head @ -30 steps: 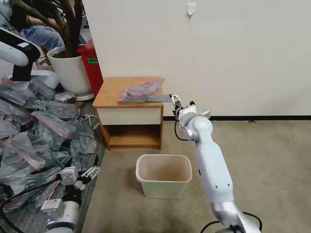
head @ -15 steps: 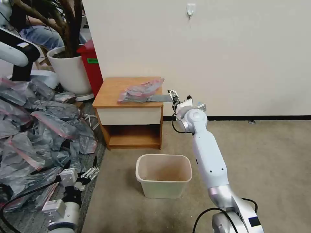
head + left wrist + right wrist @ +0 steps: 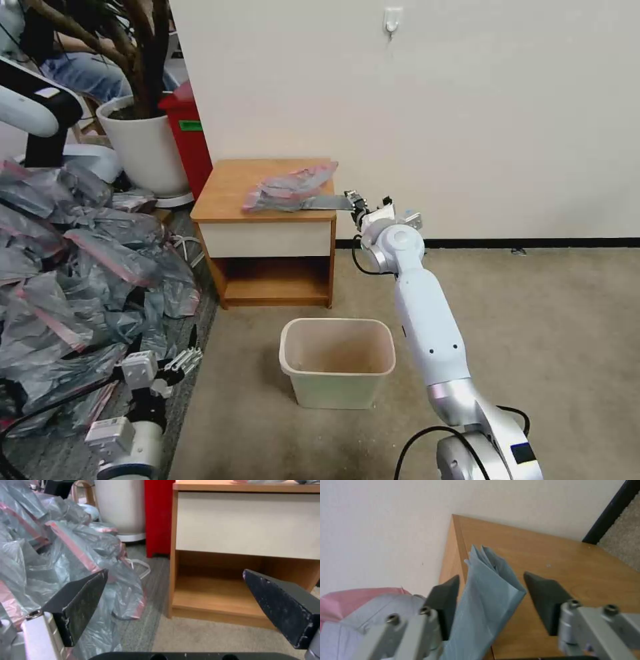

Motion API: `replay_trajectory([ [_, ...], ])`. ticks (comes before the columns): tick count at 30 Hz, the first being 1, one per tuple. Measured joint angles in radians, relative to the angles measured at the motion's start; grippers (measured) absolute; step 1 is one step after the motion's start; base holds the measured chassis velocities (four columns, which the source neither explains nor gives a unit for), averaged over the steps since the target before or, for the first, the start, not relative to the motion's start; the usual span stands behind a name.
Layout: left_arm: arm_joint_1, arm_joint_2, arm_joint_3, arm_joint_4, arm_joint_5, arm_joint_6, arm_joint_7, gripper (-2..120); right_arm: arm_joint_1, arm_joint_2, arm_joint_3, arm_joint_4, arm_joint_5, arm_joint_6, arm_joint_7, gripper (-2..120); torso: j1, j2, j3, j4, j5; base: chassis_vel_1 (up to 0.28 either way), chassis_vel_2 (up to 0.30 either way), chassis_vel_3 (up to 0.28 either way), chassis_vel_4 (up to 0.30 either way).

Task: Pick up the garbage bag from the table and place it over the trash can.

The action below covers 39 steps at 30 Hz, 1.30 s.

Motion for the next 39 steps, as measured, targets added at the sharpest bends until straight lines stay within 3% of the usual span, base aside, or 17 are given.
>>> replay_trajectory([
  [11, 0.000, -0.009, 0.000, 0.008, 0.008, -0.009, -0.001, 100, -0.001, 0.000, 0.000, 0.005, -0.014, 0.002, 0.000, 13, 0.000, 0.000, 0.000, 0.0000, 0.0000, 0.000, 0.000, 0.000, 0.000],
  [26, 0.001, -0.011, 0.001, 0.020, 0.015, -0.016, -0.001, 100, -0.048, -0.001, -0.011, 0.081, -0.011, 0.001, 0.016, 10, 0.000, 0.000, 0.000, 0.0000, 0.0000, 0.000, 0.000, 0.000, 0.000],
  [31, 0.000, -0.010, 0.004, 0.026, 0.016, -0.019, -0.001, 100, -0.103, -0.001, -0.020, 0.158, -0.005, -0.005, 0.040, 10, 0.000, 0.000, 0.000, 0.0001, 0.0000, 0.000, 0.000, 0.000, 0.000],
  [39, -0.011, -0.012, 0.018, 0.037, 0.021, -0.024, -0.001, 100, -0.264, -0.074, -0.026, 0.410, 0.027, -0.030, 0.069, 0, 0.000, 0.000, 0.000, -0.0001, 0.0001, 0.000, 0.000, 0.000, 0.000],
])
